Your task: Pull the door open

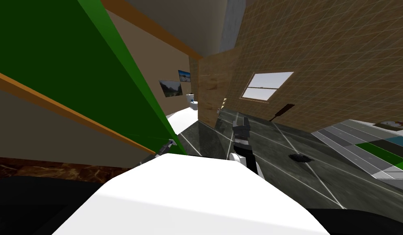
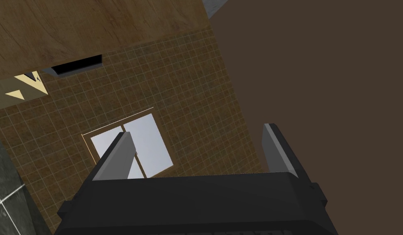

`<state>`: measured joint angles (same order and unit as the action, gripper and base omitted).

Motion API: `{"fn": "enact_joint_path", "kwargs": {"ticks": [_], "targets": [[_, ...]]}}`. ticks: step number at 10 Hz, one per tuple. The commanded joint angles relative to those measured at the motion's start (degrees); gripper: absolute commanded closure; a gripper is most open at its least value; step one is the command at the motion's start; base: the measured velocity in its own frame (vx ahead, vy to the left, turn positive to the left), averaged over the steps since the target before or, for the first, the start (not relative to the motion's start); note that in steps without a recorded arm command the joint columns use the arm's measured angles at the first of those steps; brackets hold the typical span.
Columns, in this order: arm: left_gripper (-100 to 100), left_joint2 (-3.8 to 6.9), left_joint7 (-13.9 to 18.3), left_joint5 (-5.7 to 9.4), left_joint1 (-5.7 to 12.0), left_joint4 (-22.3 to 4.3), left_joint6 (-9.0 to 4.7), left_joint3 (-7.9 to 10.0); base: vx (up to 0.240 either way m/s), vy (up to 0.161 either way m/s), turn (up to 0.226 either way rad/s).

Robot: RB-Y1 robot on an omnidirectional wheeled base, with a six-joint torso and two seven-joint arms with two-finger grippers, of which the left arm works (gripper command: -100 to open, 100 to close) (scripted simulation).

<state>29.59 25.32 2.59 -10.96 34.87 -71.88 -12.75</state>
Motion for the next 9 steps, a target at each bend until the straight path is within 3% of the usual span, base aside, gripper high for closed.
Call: {"fn": "enact_joint_path", "kwargs": {"ticks": [1, 9], "targets": [[100, -0.01, 0.1, -0.03, 0.01, -0.7, -1.09, -0.21, -0.003, 0.004, 0.012], [100, 0.05, 0.1, 0.00, -0.10, -0.7, -1.26, -0.22, -0.002, 0.003, 0.008]]}}
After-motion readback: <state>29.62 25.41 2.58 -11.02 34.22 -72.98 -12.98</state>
